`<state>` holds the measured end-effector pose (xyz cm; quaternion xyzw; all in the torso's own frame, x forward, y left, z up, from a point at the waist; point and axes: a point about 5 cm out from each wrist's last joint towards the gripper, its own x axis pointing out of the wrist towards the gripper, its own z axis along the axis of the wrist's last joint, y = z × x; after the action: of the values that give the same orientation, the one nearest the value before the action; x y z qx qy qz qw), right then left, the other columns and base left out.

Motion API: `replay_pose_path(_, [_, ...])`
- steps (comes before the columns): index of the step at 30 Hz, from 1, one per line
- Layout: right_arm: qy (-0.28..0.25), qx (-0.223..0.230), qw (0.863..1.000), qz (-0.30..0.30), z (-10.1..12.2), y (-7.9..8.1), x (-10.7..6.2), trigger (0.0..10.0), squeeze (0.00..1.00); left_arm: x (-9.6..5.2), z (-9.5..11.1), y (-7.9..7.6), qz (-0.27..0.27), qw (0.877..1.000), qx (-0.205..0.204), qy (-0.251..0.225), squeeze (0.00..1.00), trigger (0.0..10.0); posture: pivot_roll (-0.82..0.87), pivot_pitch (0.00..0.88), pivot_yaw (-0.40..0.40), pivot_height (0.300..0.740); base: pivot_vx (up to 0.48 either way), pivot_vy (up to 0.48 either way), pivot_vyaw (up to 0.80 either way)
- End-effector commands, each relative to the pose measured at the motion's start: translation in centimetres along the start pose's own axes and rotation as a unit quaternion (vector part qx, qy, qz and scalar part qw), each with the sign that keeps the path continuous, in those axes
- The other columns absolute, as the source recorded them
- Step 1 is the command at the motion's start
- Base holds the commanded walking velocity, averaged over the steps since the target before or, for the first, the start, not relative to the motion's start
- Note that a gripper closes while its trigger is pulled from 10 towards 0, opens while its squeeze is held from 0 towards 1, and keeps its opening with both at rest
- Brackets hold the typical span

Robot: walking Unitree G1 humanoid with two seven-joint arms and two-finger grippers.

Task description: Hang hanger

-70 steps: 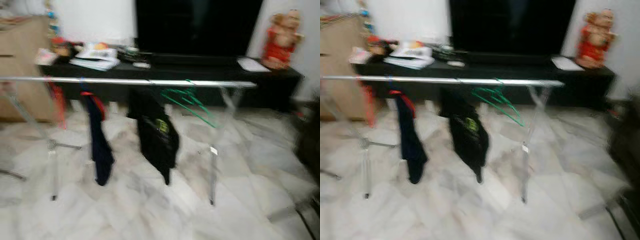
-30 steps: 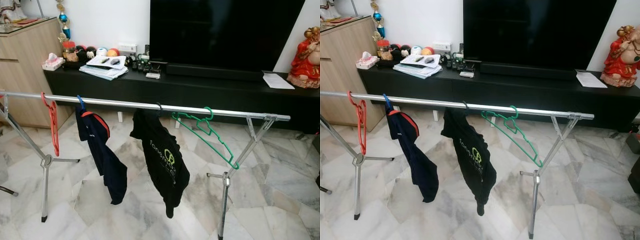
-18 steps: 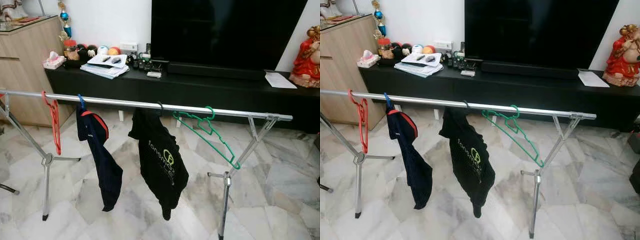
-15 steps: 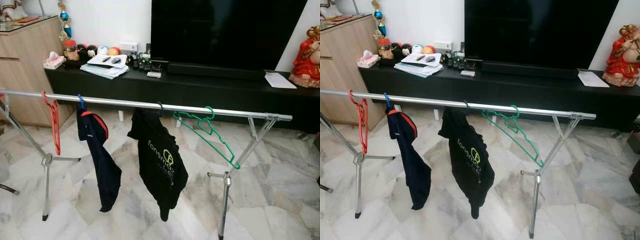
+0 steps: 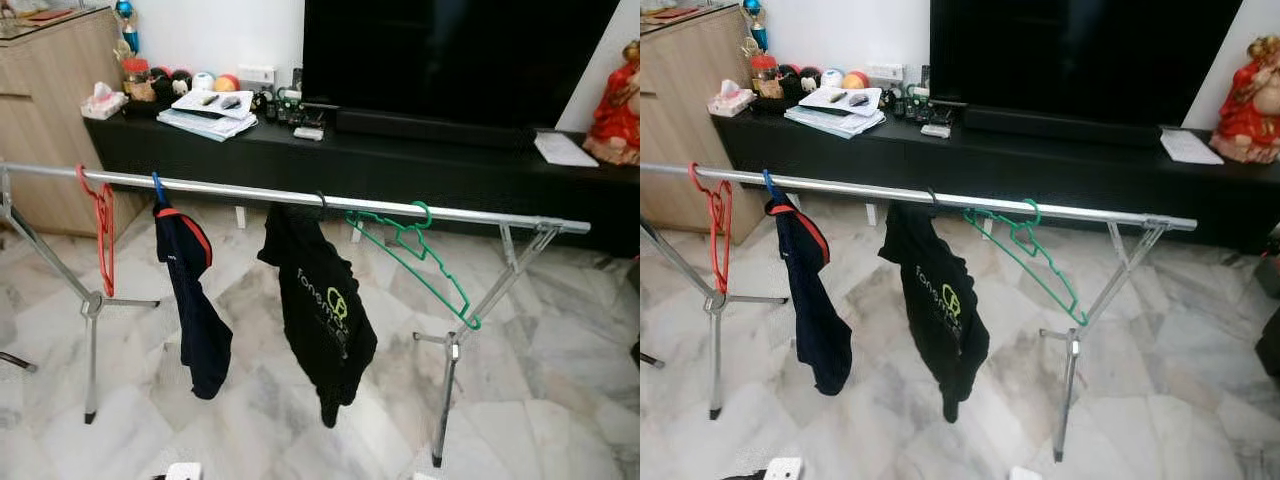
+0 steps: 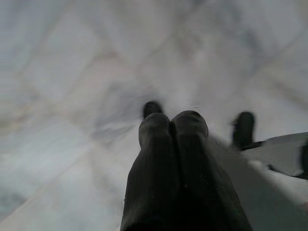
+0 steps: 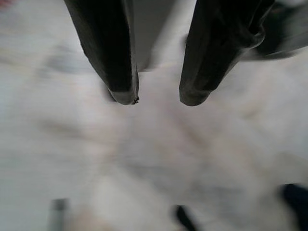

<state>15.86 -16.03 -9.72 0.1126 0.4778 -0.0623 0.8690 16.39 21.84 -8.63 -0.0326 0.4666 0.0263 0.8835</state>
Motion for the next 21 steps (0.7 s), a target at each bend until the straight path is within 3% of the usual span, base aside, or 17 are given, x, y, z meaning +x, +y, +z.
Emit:
replay_pose_path(1, [0.001, 0.005, 1.000, 0.001, -0.26, 0.46, -0.01, 10.0, 0.00, 0.01, -0.58, -0.42, -0.005, 1.000, 0.002, 0.014, 0.00, 10.0, -0.02, 0.074, -0.038, 0.740, 0.000, 0.000, 0.00])
replay_pose_path(13, [-0.010, -0.007, 1.000, 0.000, 0.17, 0.48, 0.04, 10.0, 0.00, -0.16, -0.81, 0.29, 0.002, 1.000, -0.001, 0.020, 0.00, 10.0, -0.02, 0.081, -0.044, 0.740, 0.000, 0.000, 0.00])
replay_pose_path(21, [-0.012, -0.005, 1.000, -0.003, 0.28, 0.39, 0.05, 10.0, 0.00, -0.17, -0.91, 0.34, 0.005, 1.000, 0.000, 0.026, 0.00, 10.0, -0.01, 0.091, -0.045, 0.740, 0.000, 0.428, 0.00])
